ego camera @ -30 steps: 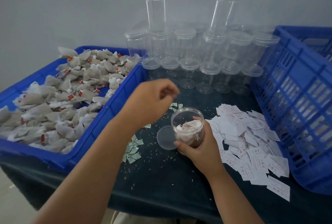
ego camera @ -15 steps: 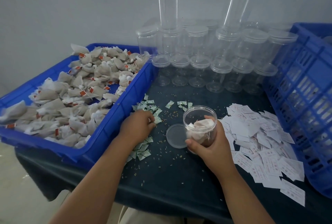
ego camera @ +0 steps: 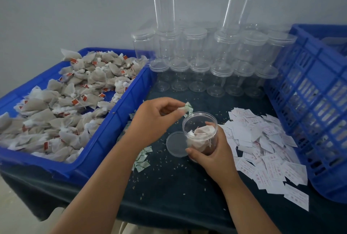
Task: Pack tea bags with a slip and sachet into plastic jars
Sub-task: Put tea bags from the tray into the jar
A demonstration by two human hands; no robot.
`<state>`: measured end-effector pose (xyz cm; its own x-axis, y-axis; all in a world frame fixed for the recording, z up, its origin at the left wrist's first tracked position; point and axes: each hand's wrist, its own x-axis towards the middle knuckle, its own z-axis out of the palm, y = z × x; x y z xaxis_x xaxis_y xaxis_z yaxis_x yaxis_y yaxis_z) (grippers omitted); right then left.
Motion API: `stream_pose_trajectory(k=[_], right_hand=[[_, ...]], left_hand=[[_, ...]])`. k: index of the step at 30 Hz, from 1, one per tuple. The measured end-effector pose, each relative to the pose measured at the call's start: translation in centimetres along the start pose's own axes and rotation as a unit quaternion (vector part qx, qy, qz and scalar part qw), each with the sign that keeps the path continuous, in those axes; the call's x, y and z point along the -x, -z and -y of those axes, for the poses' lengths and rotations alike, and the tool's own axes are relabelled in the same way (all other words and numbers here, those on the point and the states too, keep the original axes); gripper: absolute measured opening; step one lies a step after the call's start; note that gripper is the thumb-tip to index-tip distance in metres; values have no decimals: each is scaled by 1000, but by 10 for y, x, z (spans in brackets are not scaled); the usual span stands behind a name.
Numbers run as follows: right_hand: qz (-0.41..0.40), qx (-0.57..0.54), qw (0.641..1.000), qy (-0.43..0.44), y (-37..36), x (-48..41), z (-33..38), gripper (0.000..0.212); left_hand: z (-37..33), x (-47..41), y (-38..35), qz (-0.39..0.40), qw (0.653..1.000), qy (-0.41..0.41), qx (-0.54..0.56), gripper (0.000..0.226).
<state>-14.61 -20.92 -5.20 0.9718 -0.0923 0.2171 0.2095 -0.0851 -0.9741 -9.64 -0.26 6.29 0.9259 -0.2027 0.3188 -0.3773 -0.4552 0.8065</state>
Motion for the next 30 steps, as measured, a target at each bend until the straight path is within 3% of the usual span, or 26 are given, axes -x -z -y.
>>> stream_pose_trajectory(k=[3,5,8,11,13,15,19,23,27,30], right_hand=[[6,-5,1000,27,1,0,1,85],[4,-9,999,36,1,1,3,83],[-4,-24,999,41,1,3,3,84],[-63,-18,997,44,6,4,8,83],[-145,-1,988,50,14,2,12,83],[-245,15,968,52,23,-2,15,83],[-362,2,931,40,34,-7,15,87],[-375,-14,927,23,37,-10,11,98],[-355,4,935,16,35,-11,9,91],[-345,22,938,16,33,-12,6,90]], left_hand=[[-19,-4,-12,101,989,-24,-101,14],[-19,-8,-20,122,978,-1,-169,26],[-16,-11,-28,39,993,31,-105,23],[-7,-18,-35,-45,995,68,-58,15],[2,-21,-44,10,989,92,-116,13],[8,-20,-61,121,970,98,-185,11],[12,-14,-99,221,928,67,-291,35],[13,-16,-121,238,901,85,-353,50],[14,-18,-123,210,928,125,-282,24],[17,-17,-120,207,941,134,-231,35]])
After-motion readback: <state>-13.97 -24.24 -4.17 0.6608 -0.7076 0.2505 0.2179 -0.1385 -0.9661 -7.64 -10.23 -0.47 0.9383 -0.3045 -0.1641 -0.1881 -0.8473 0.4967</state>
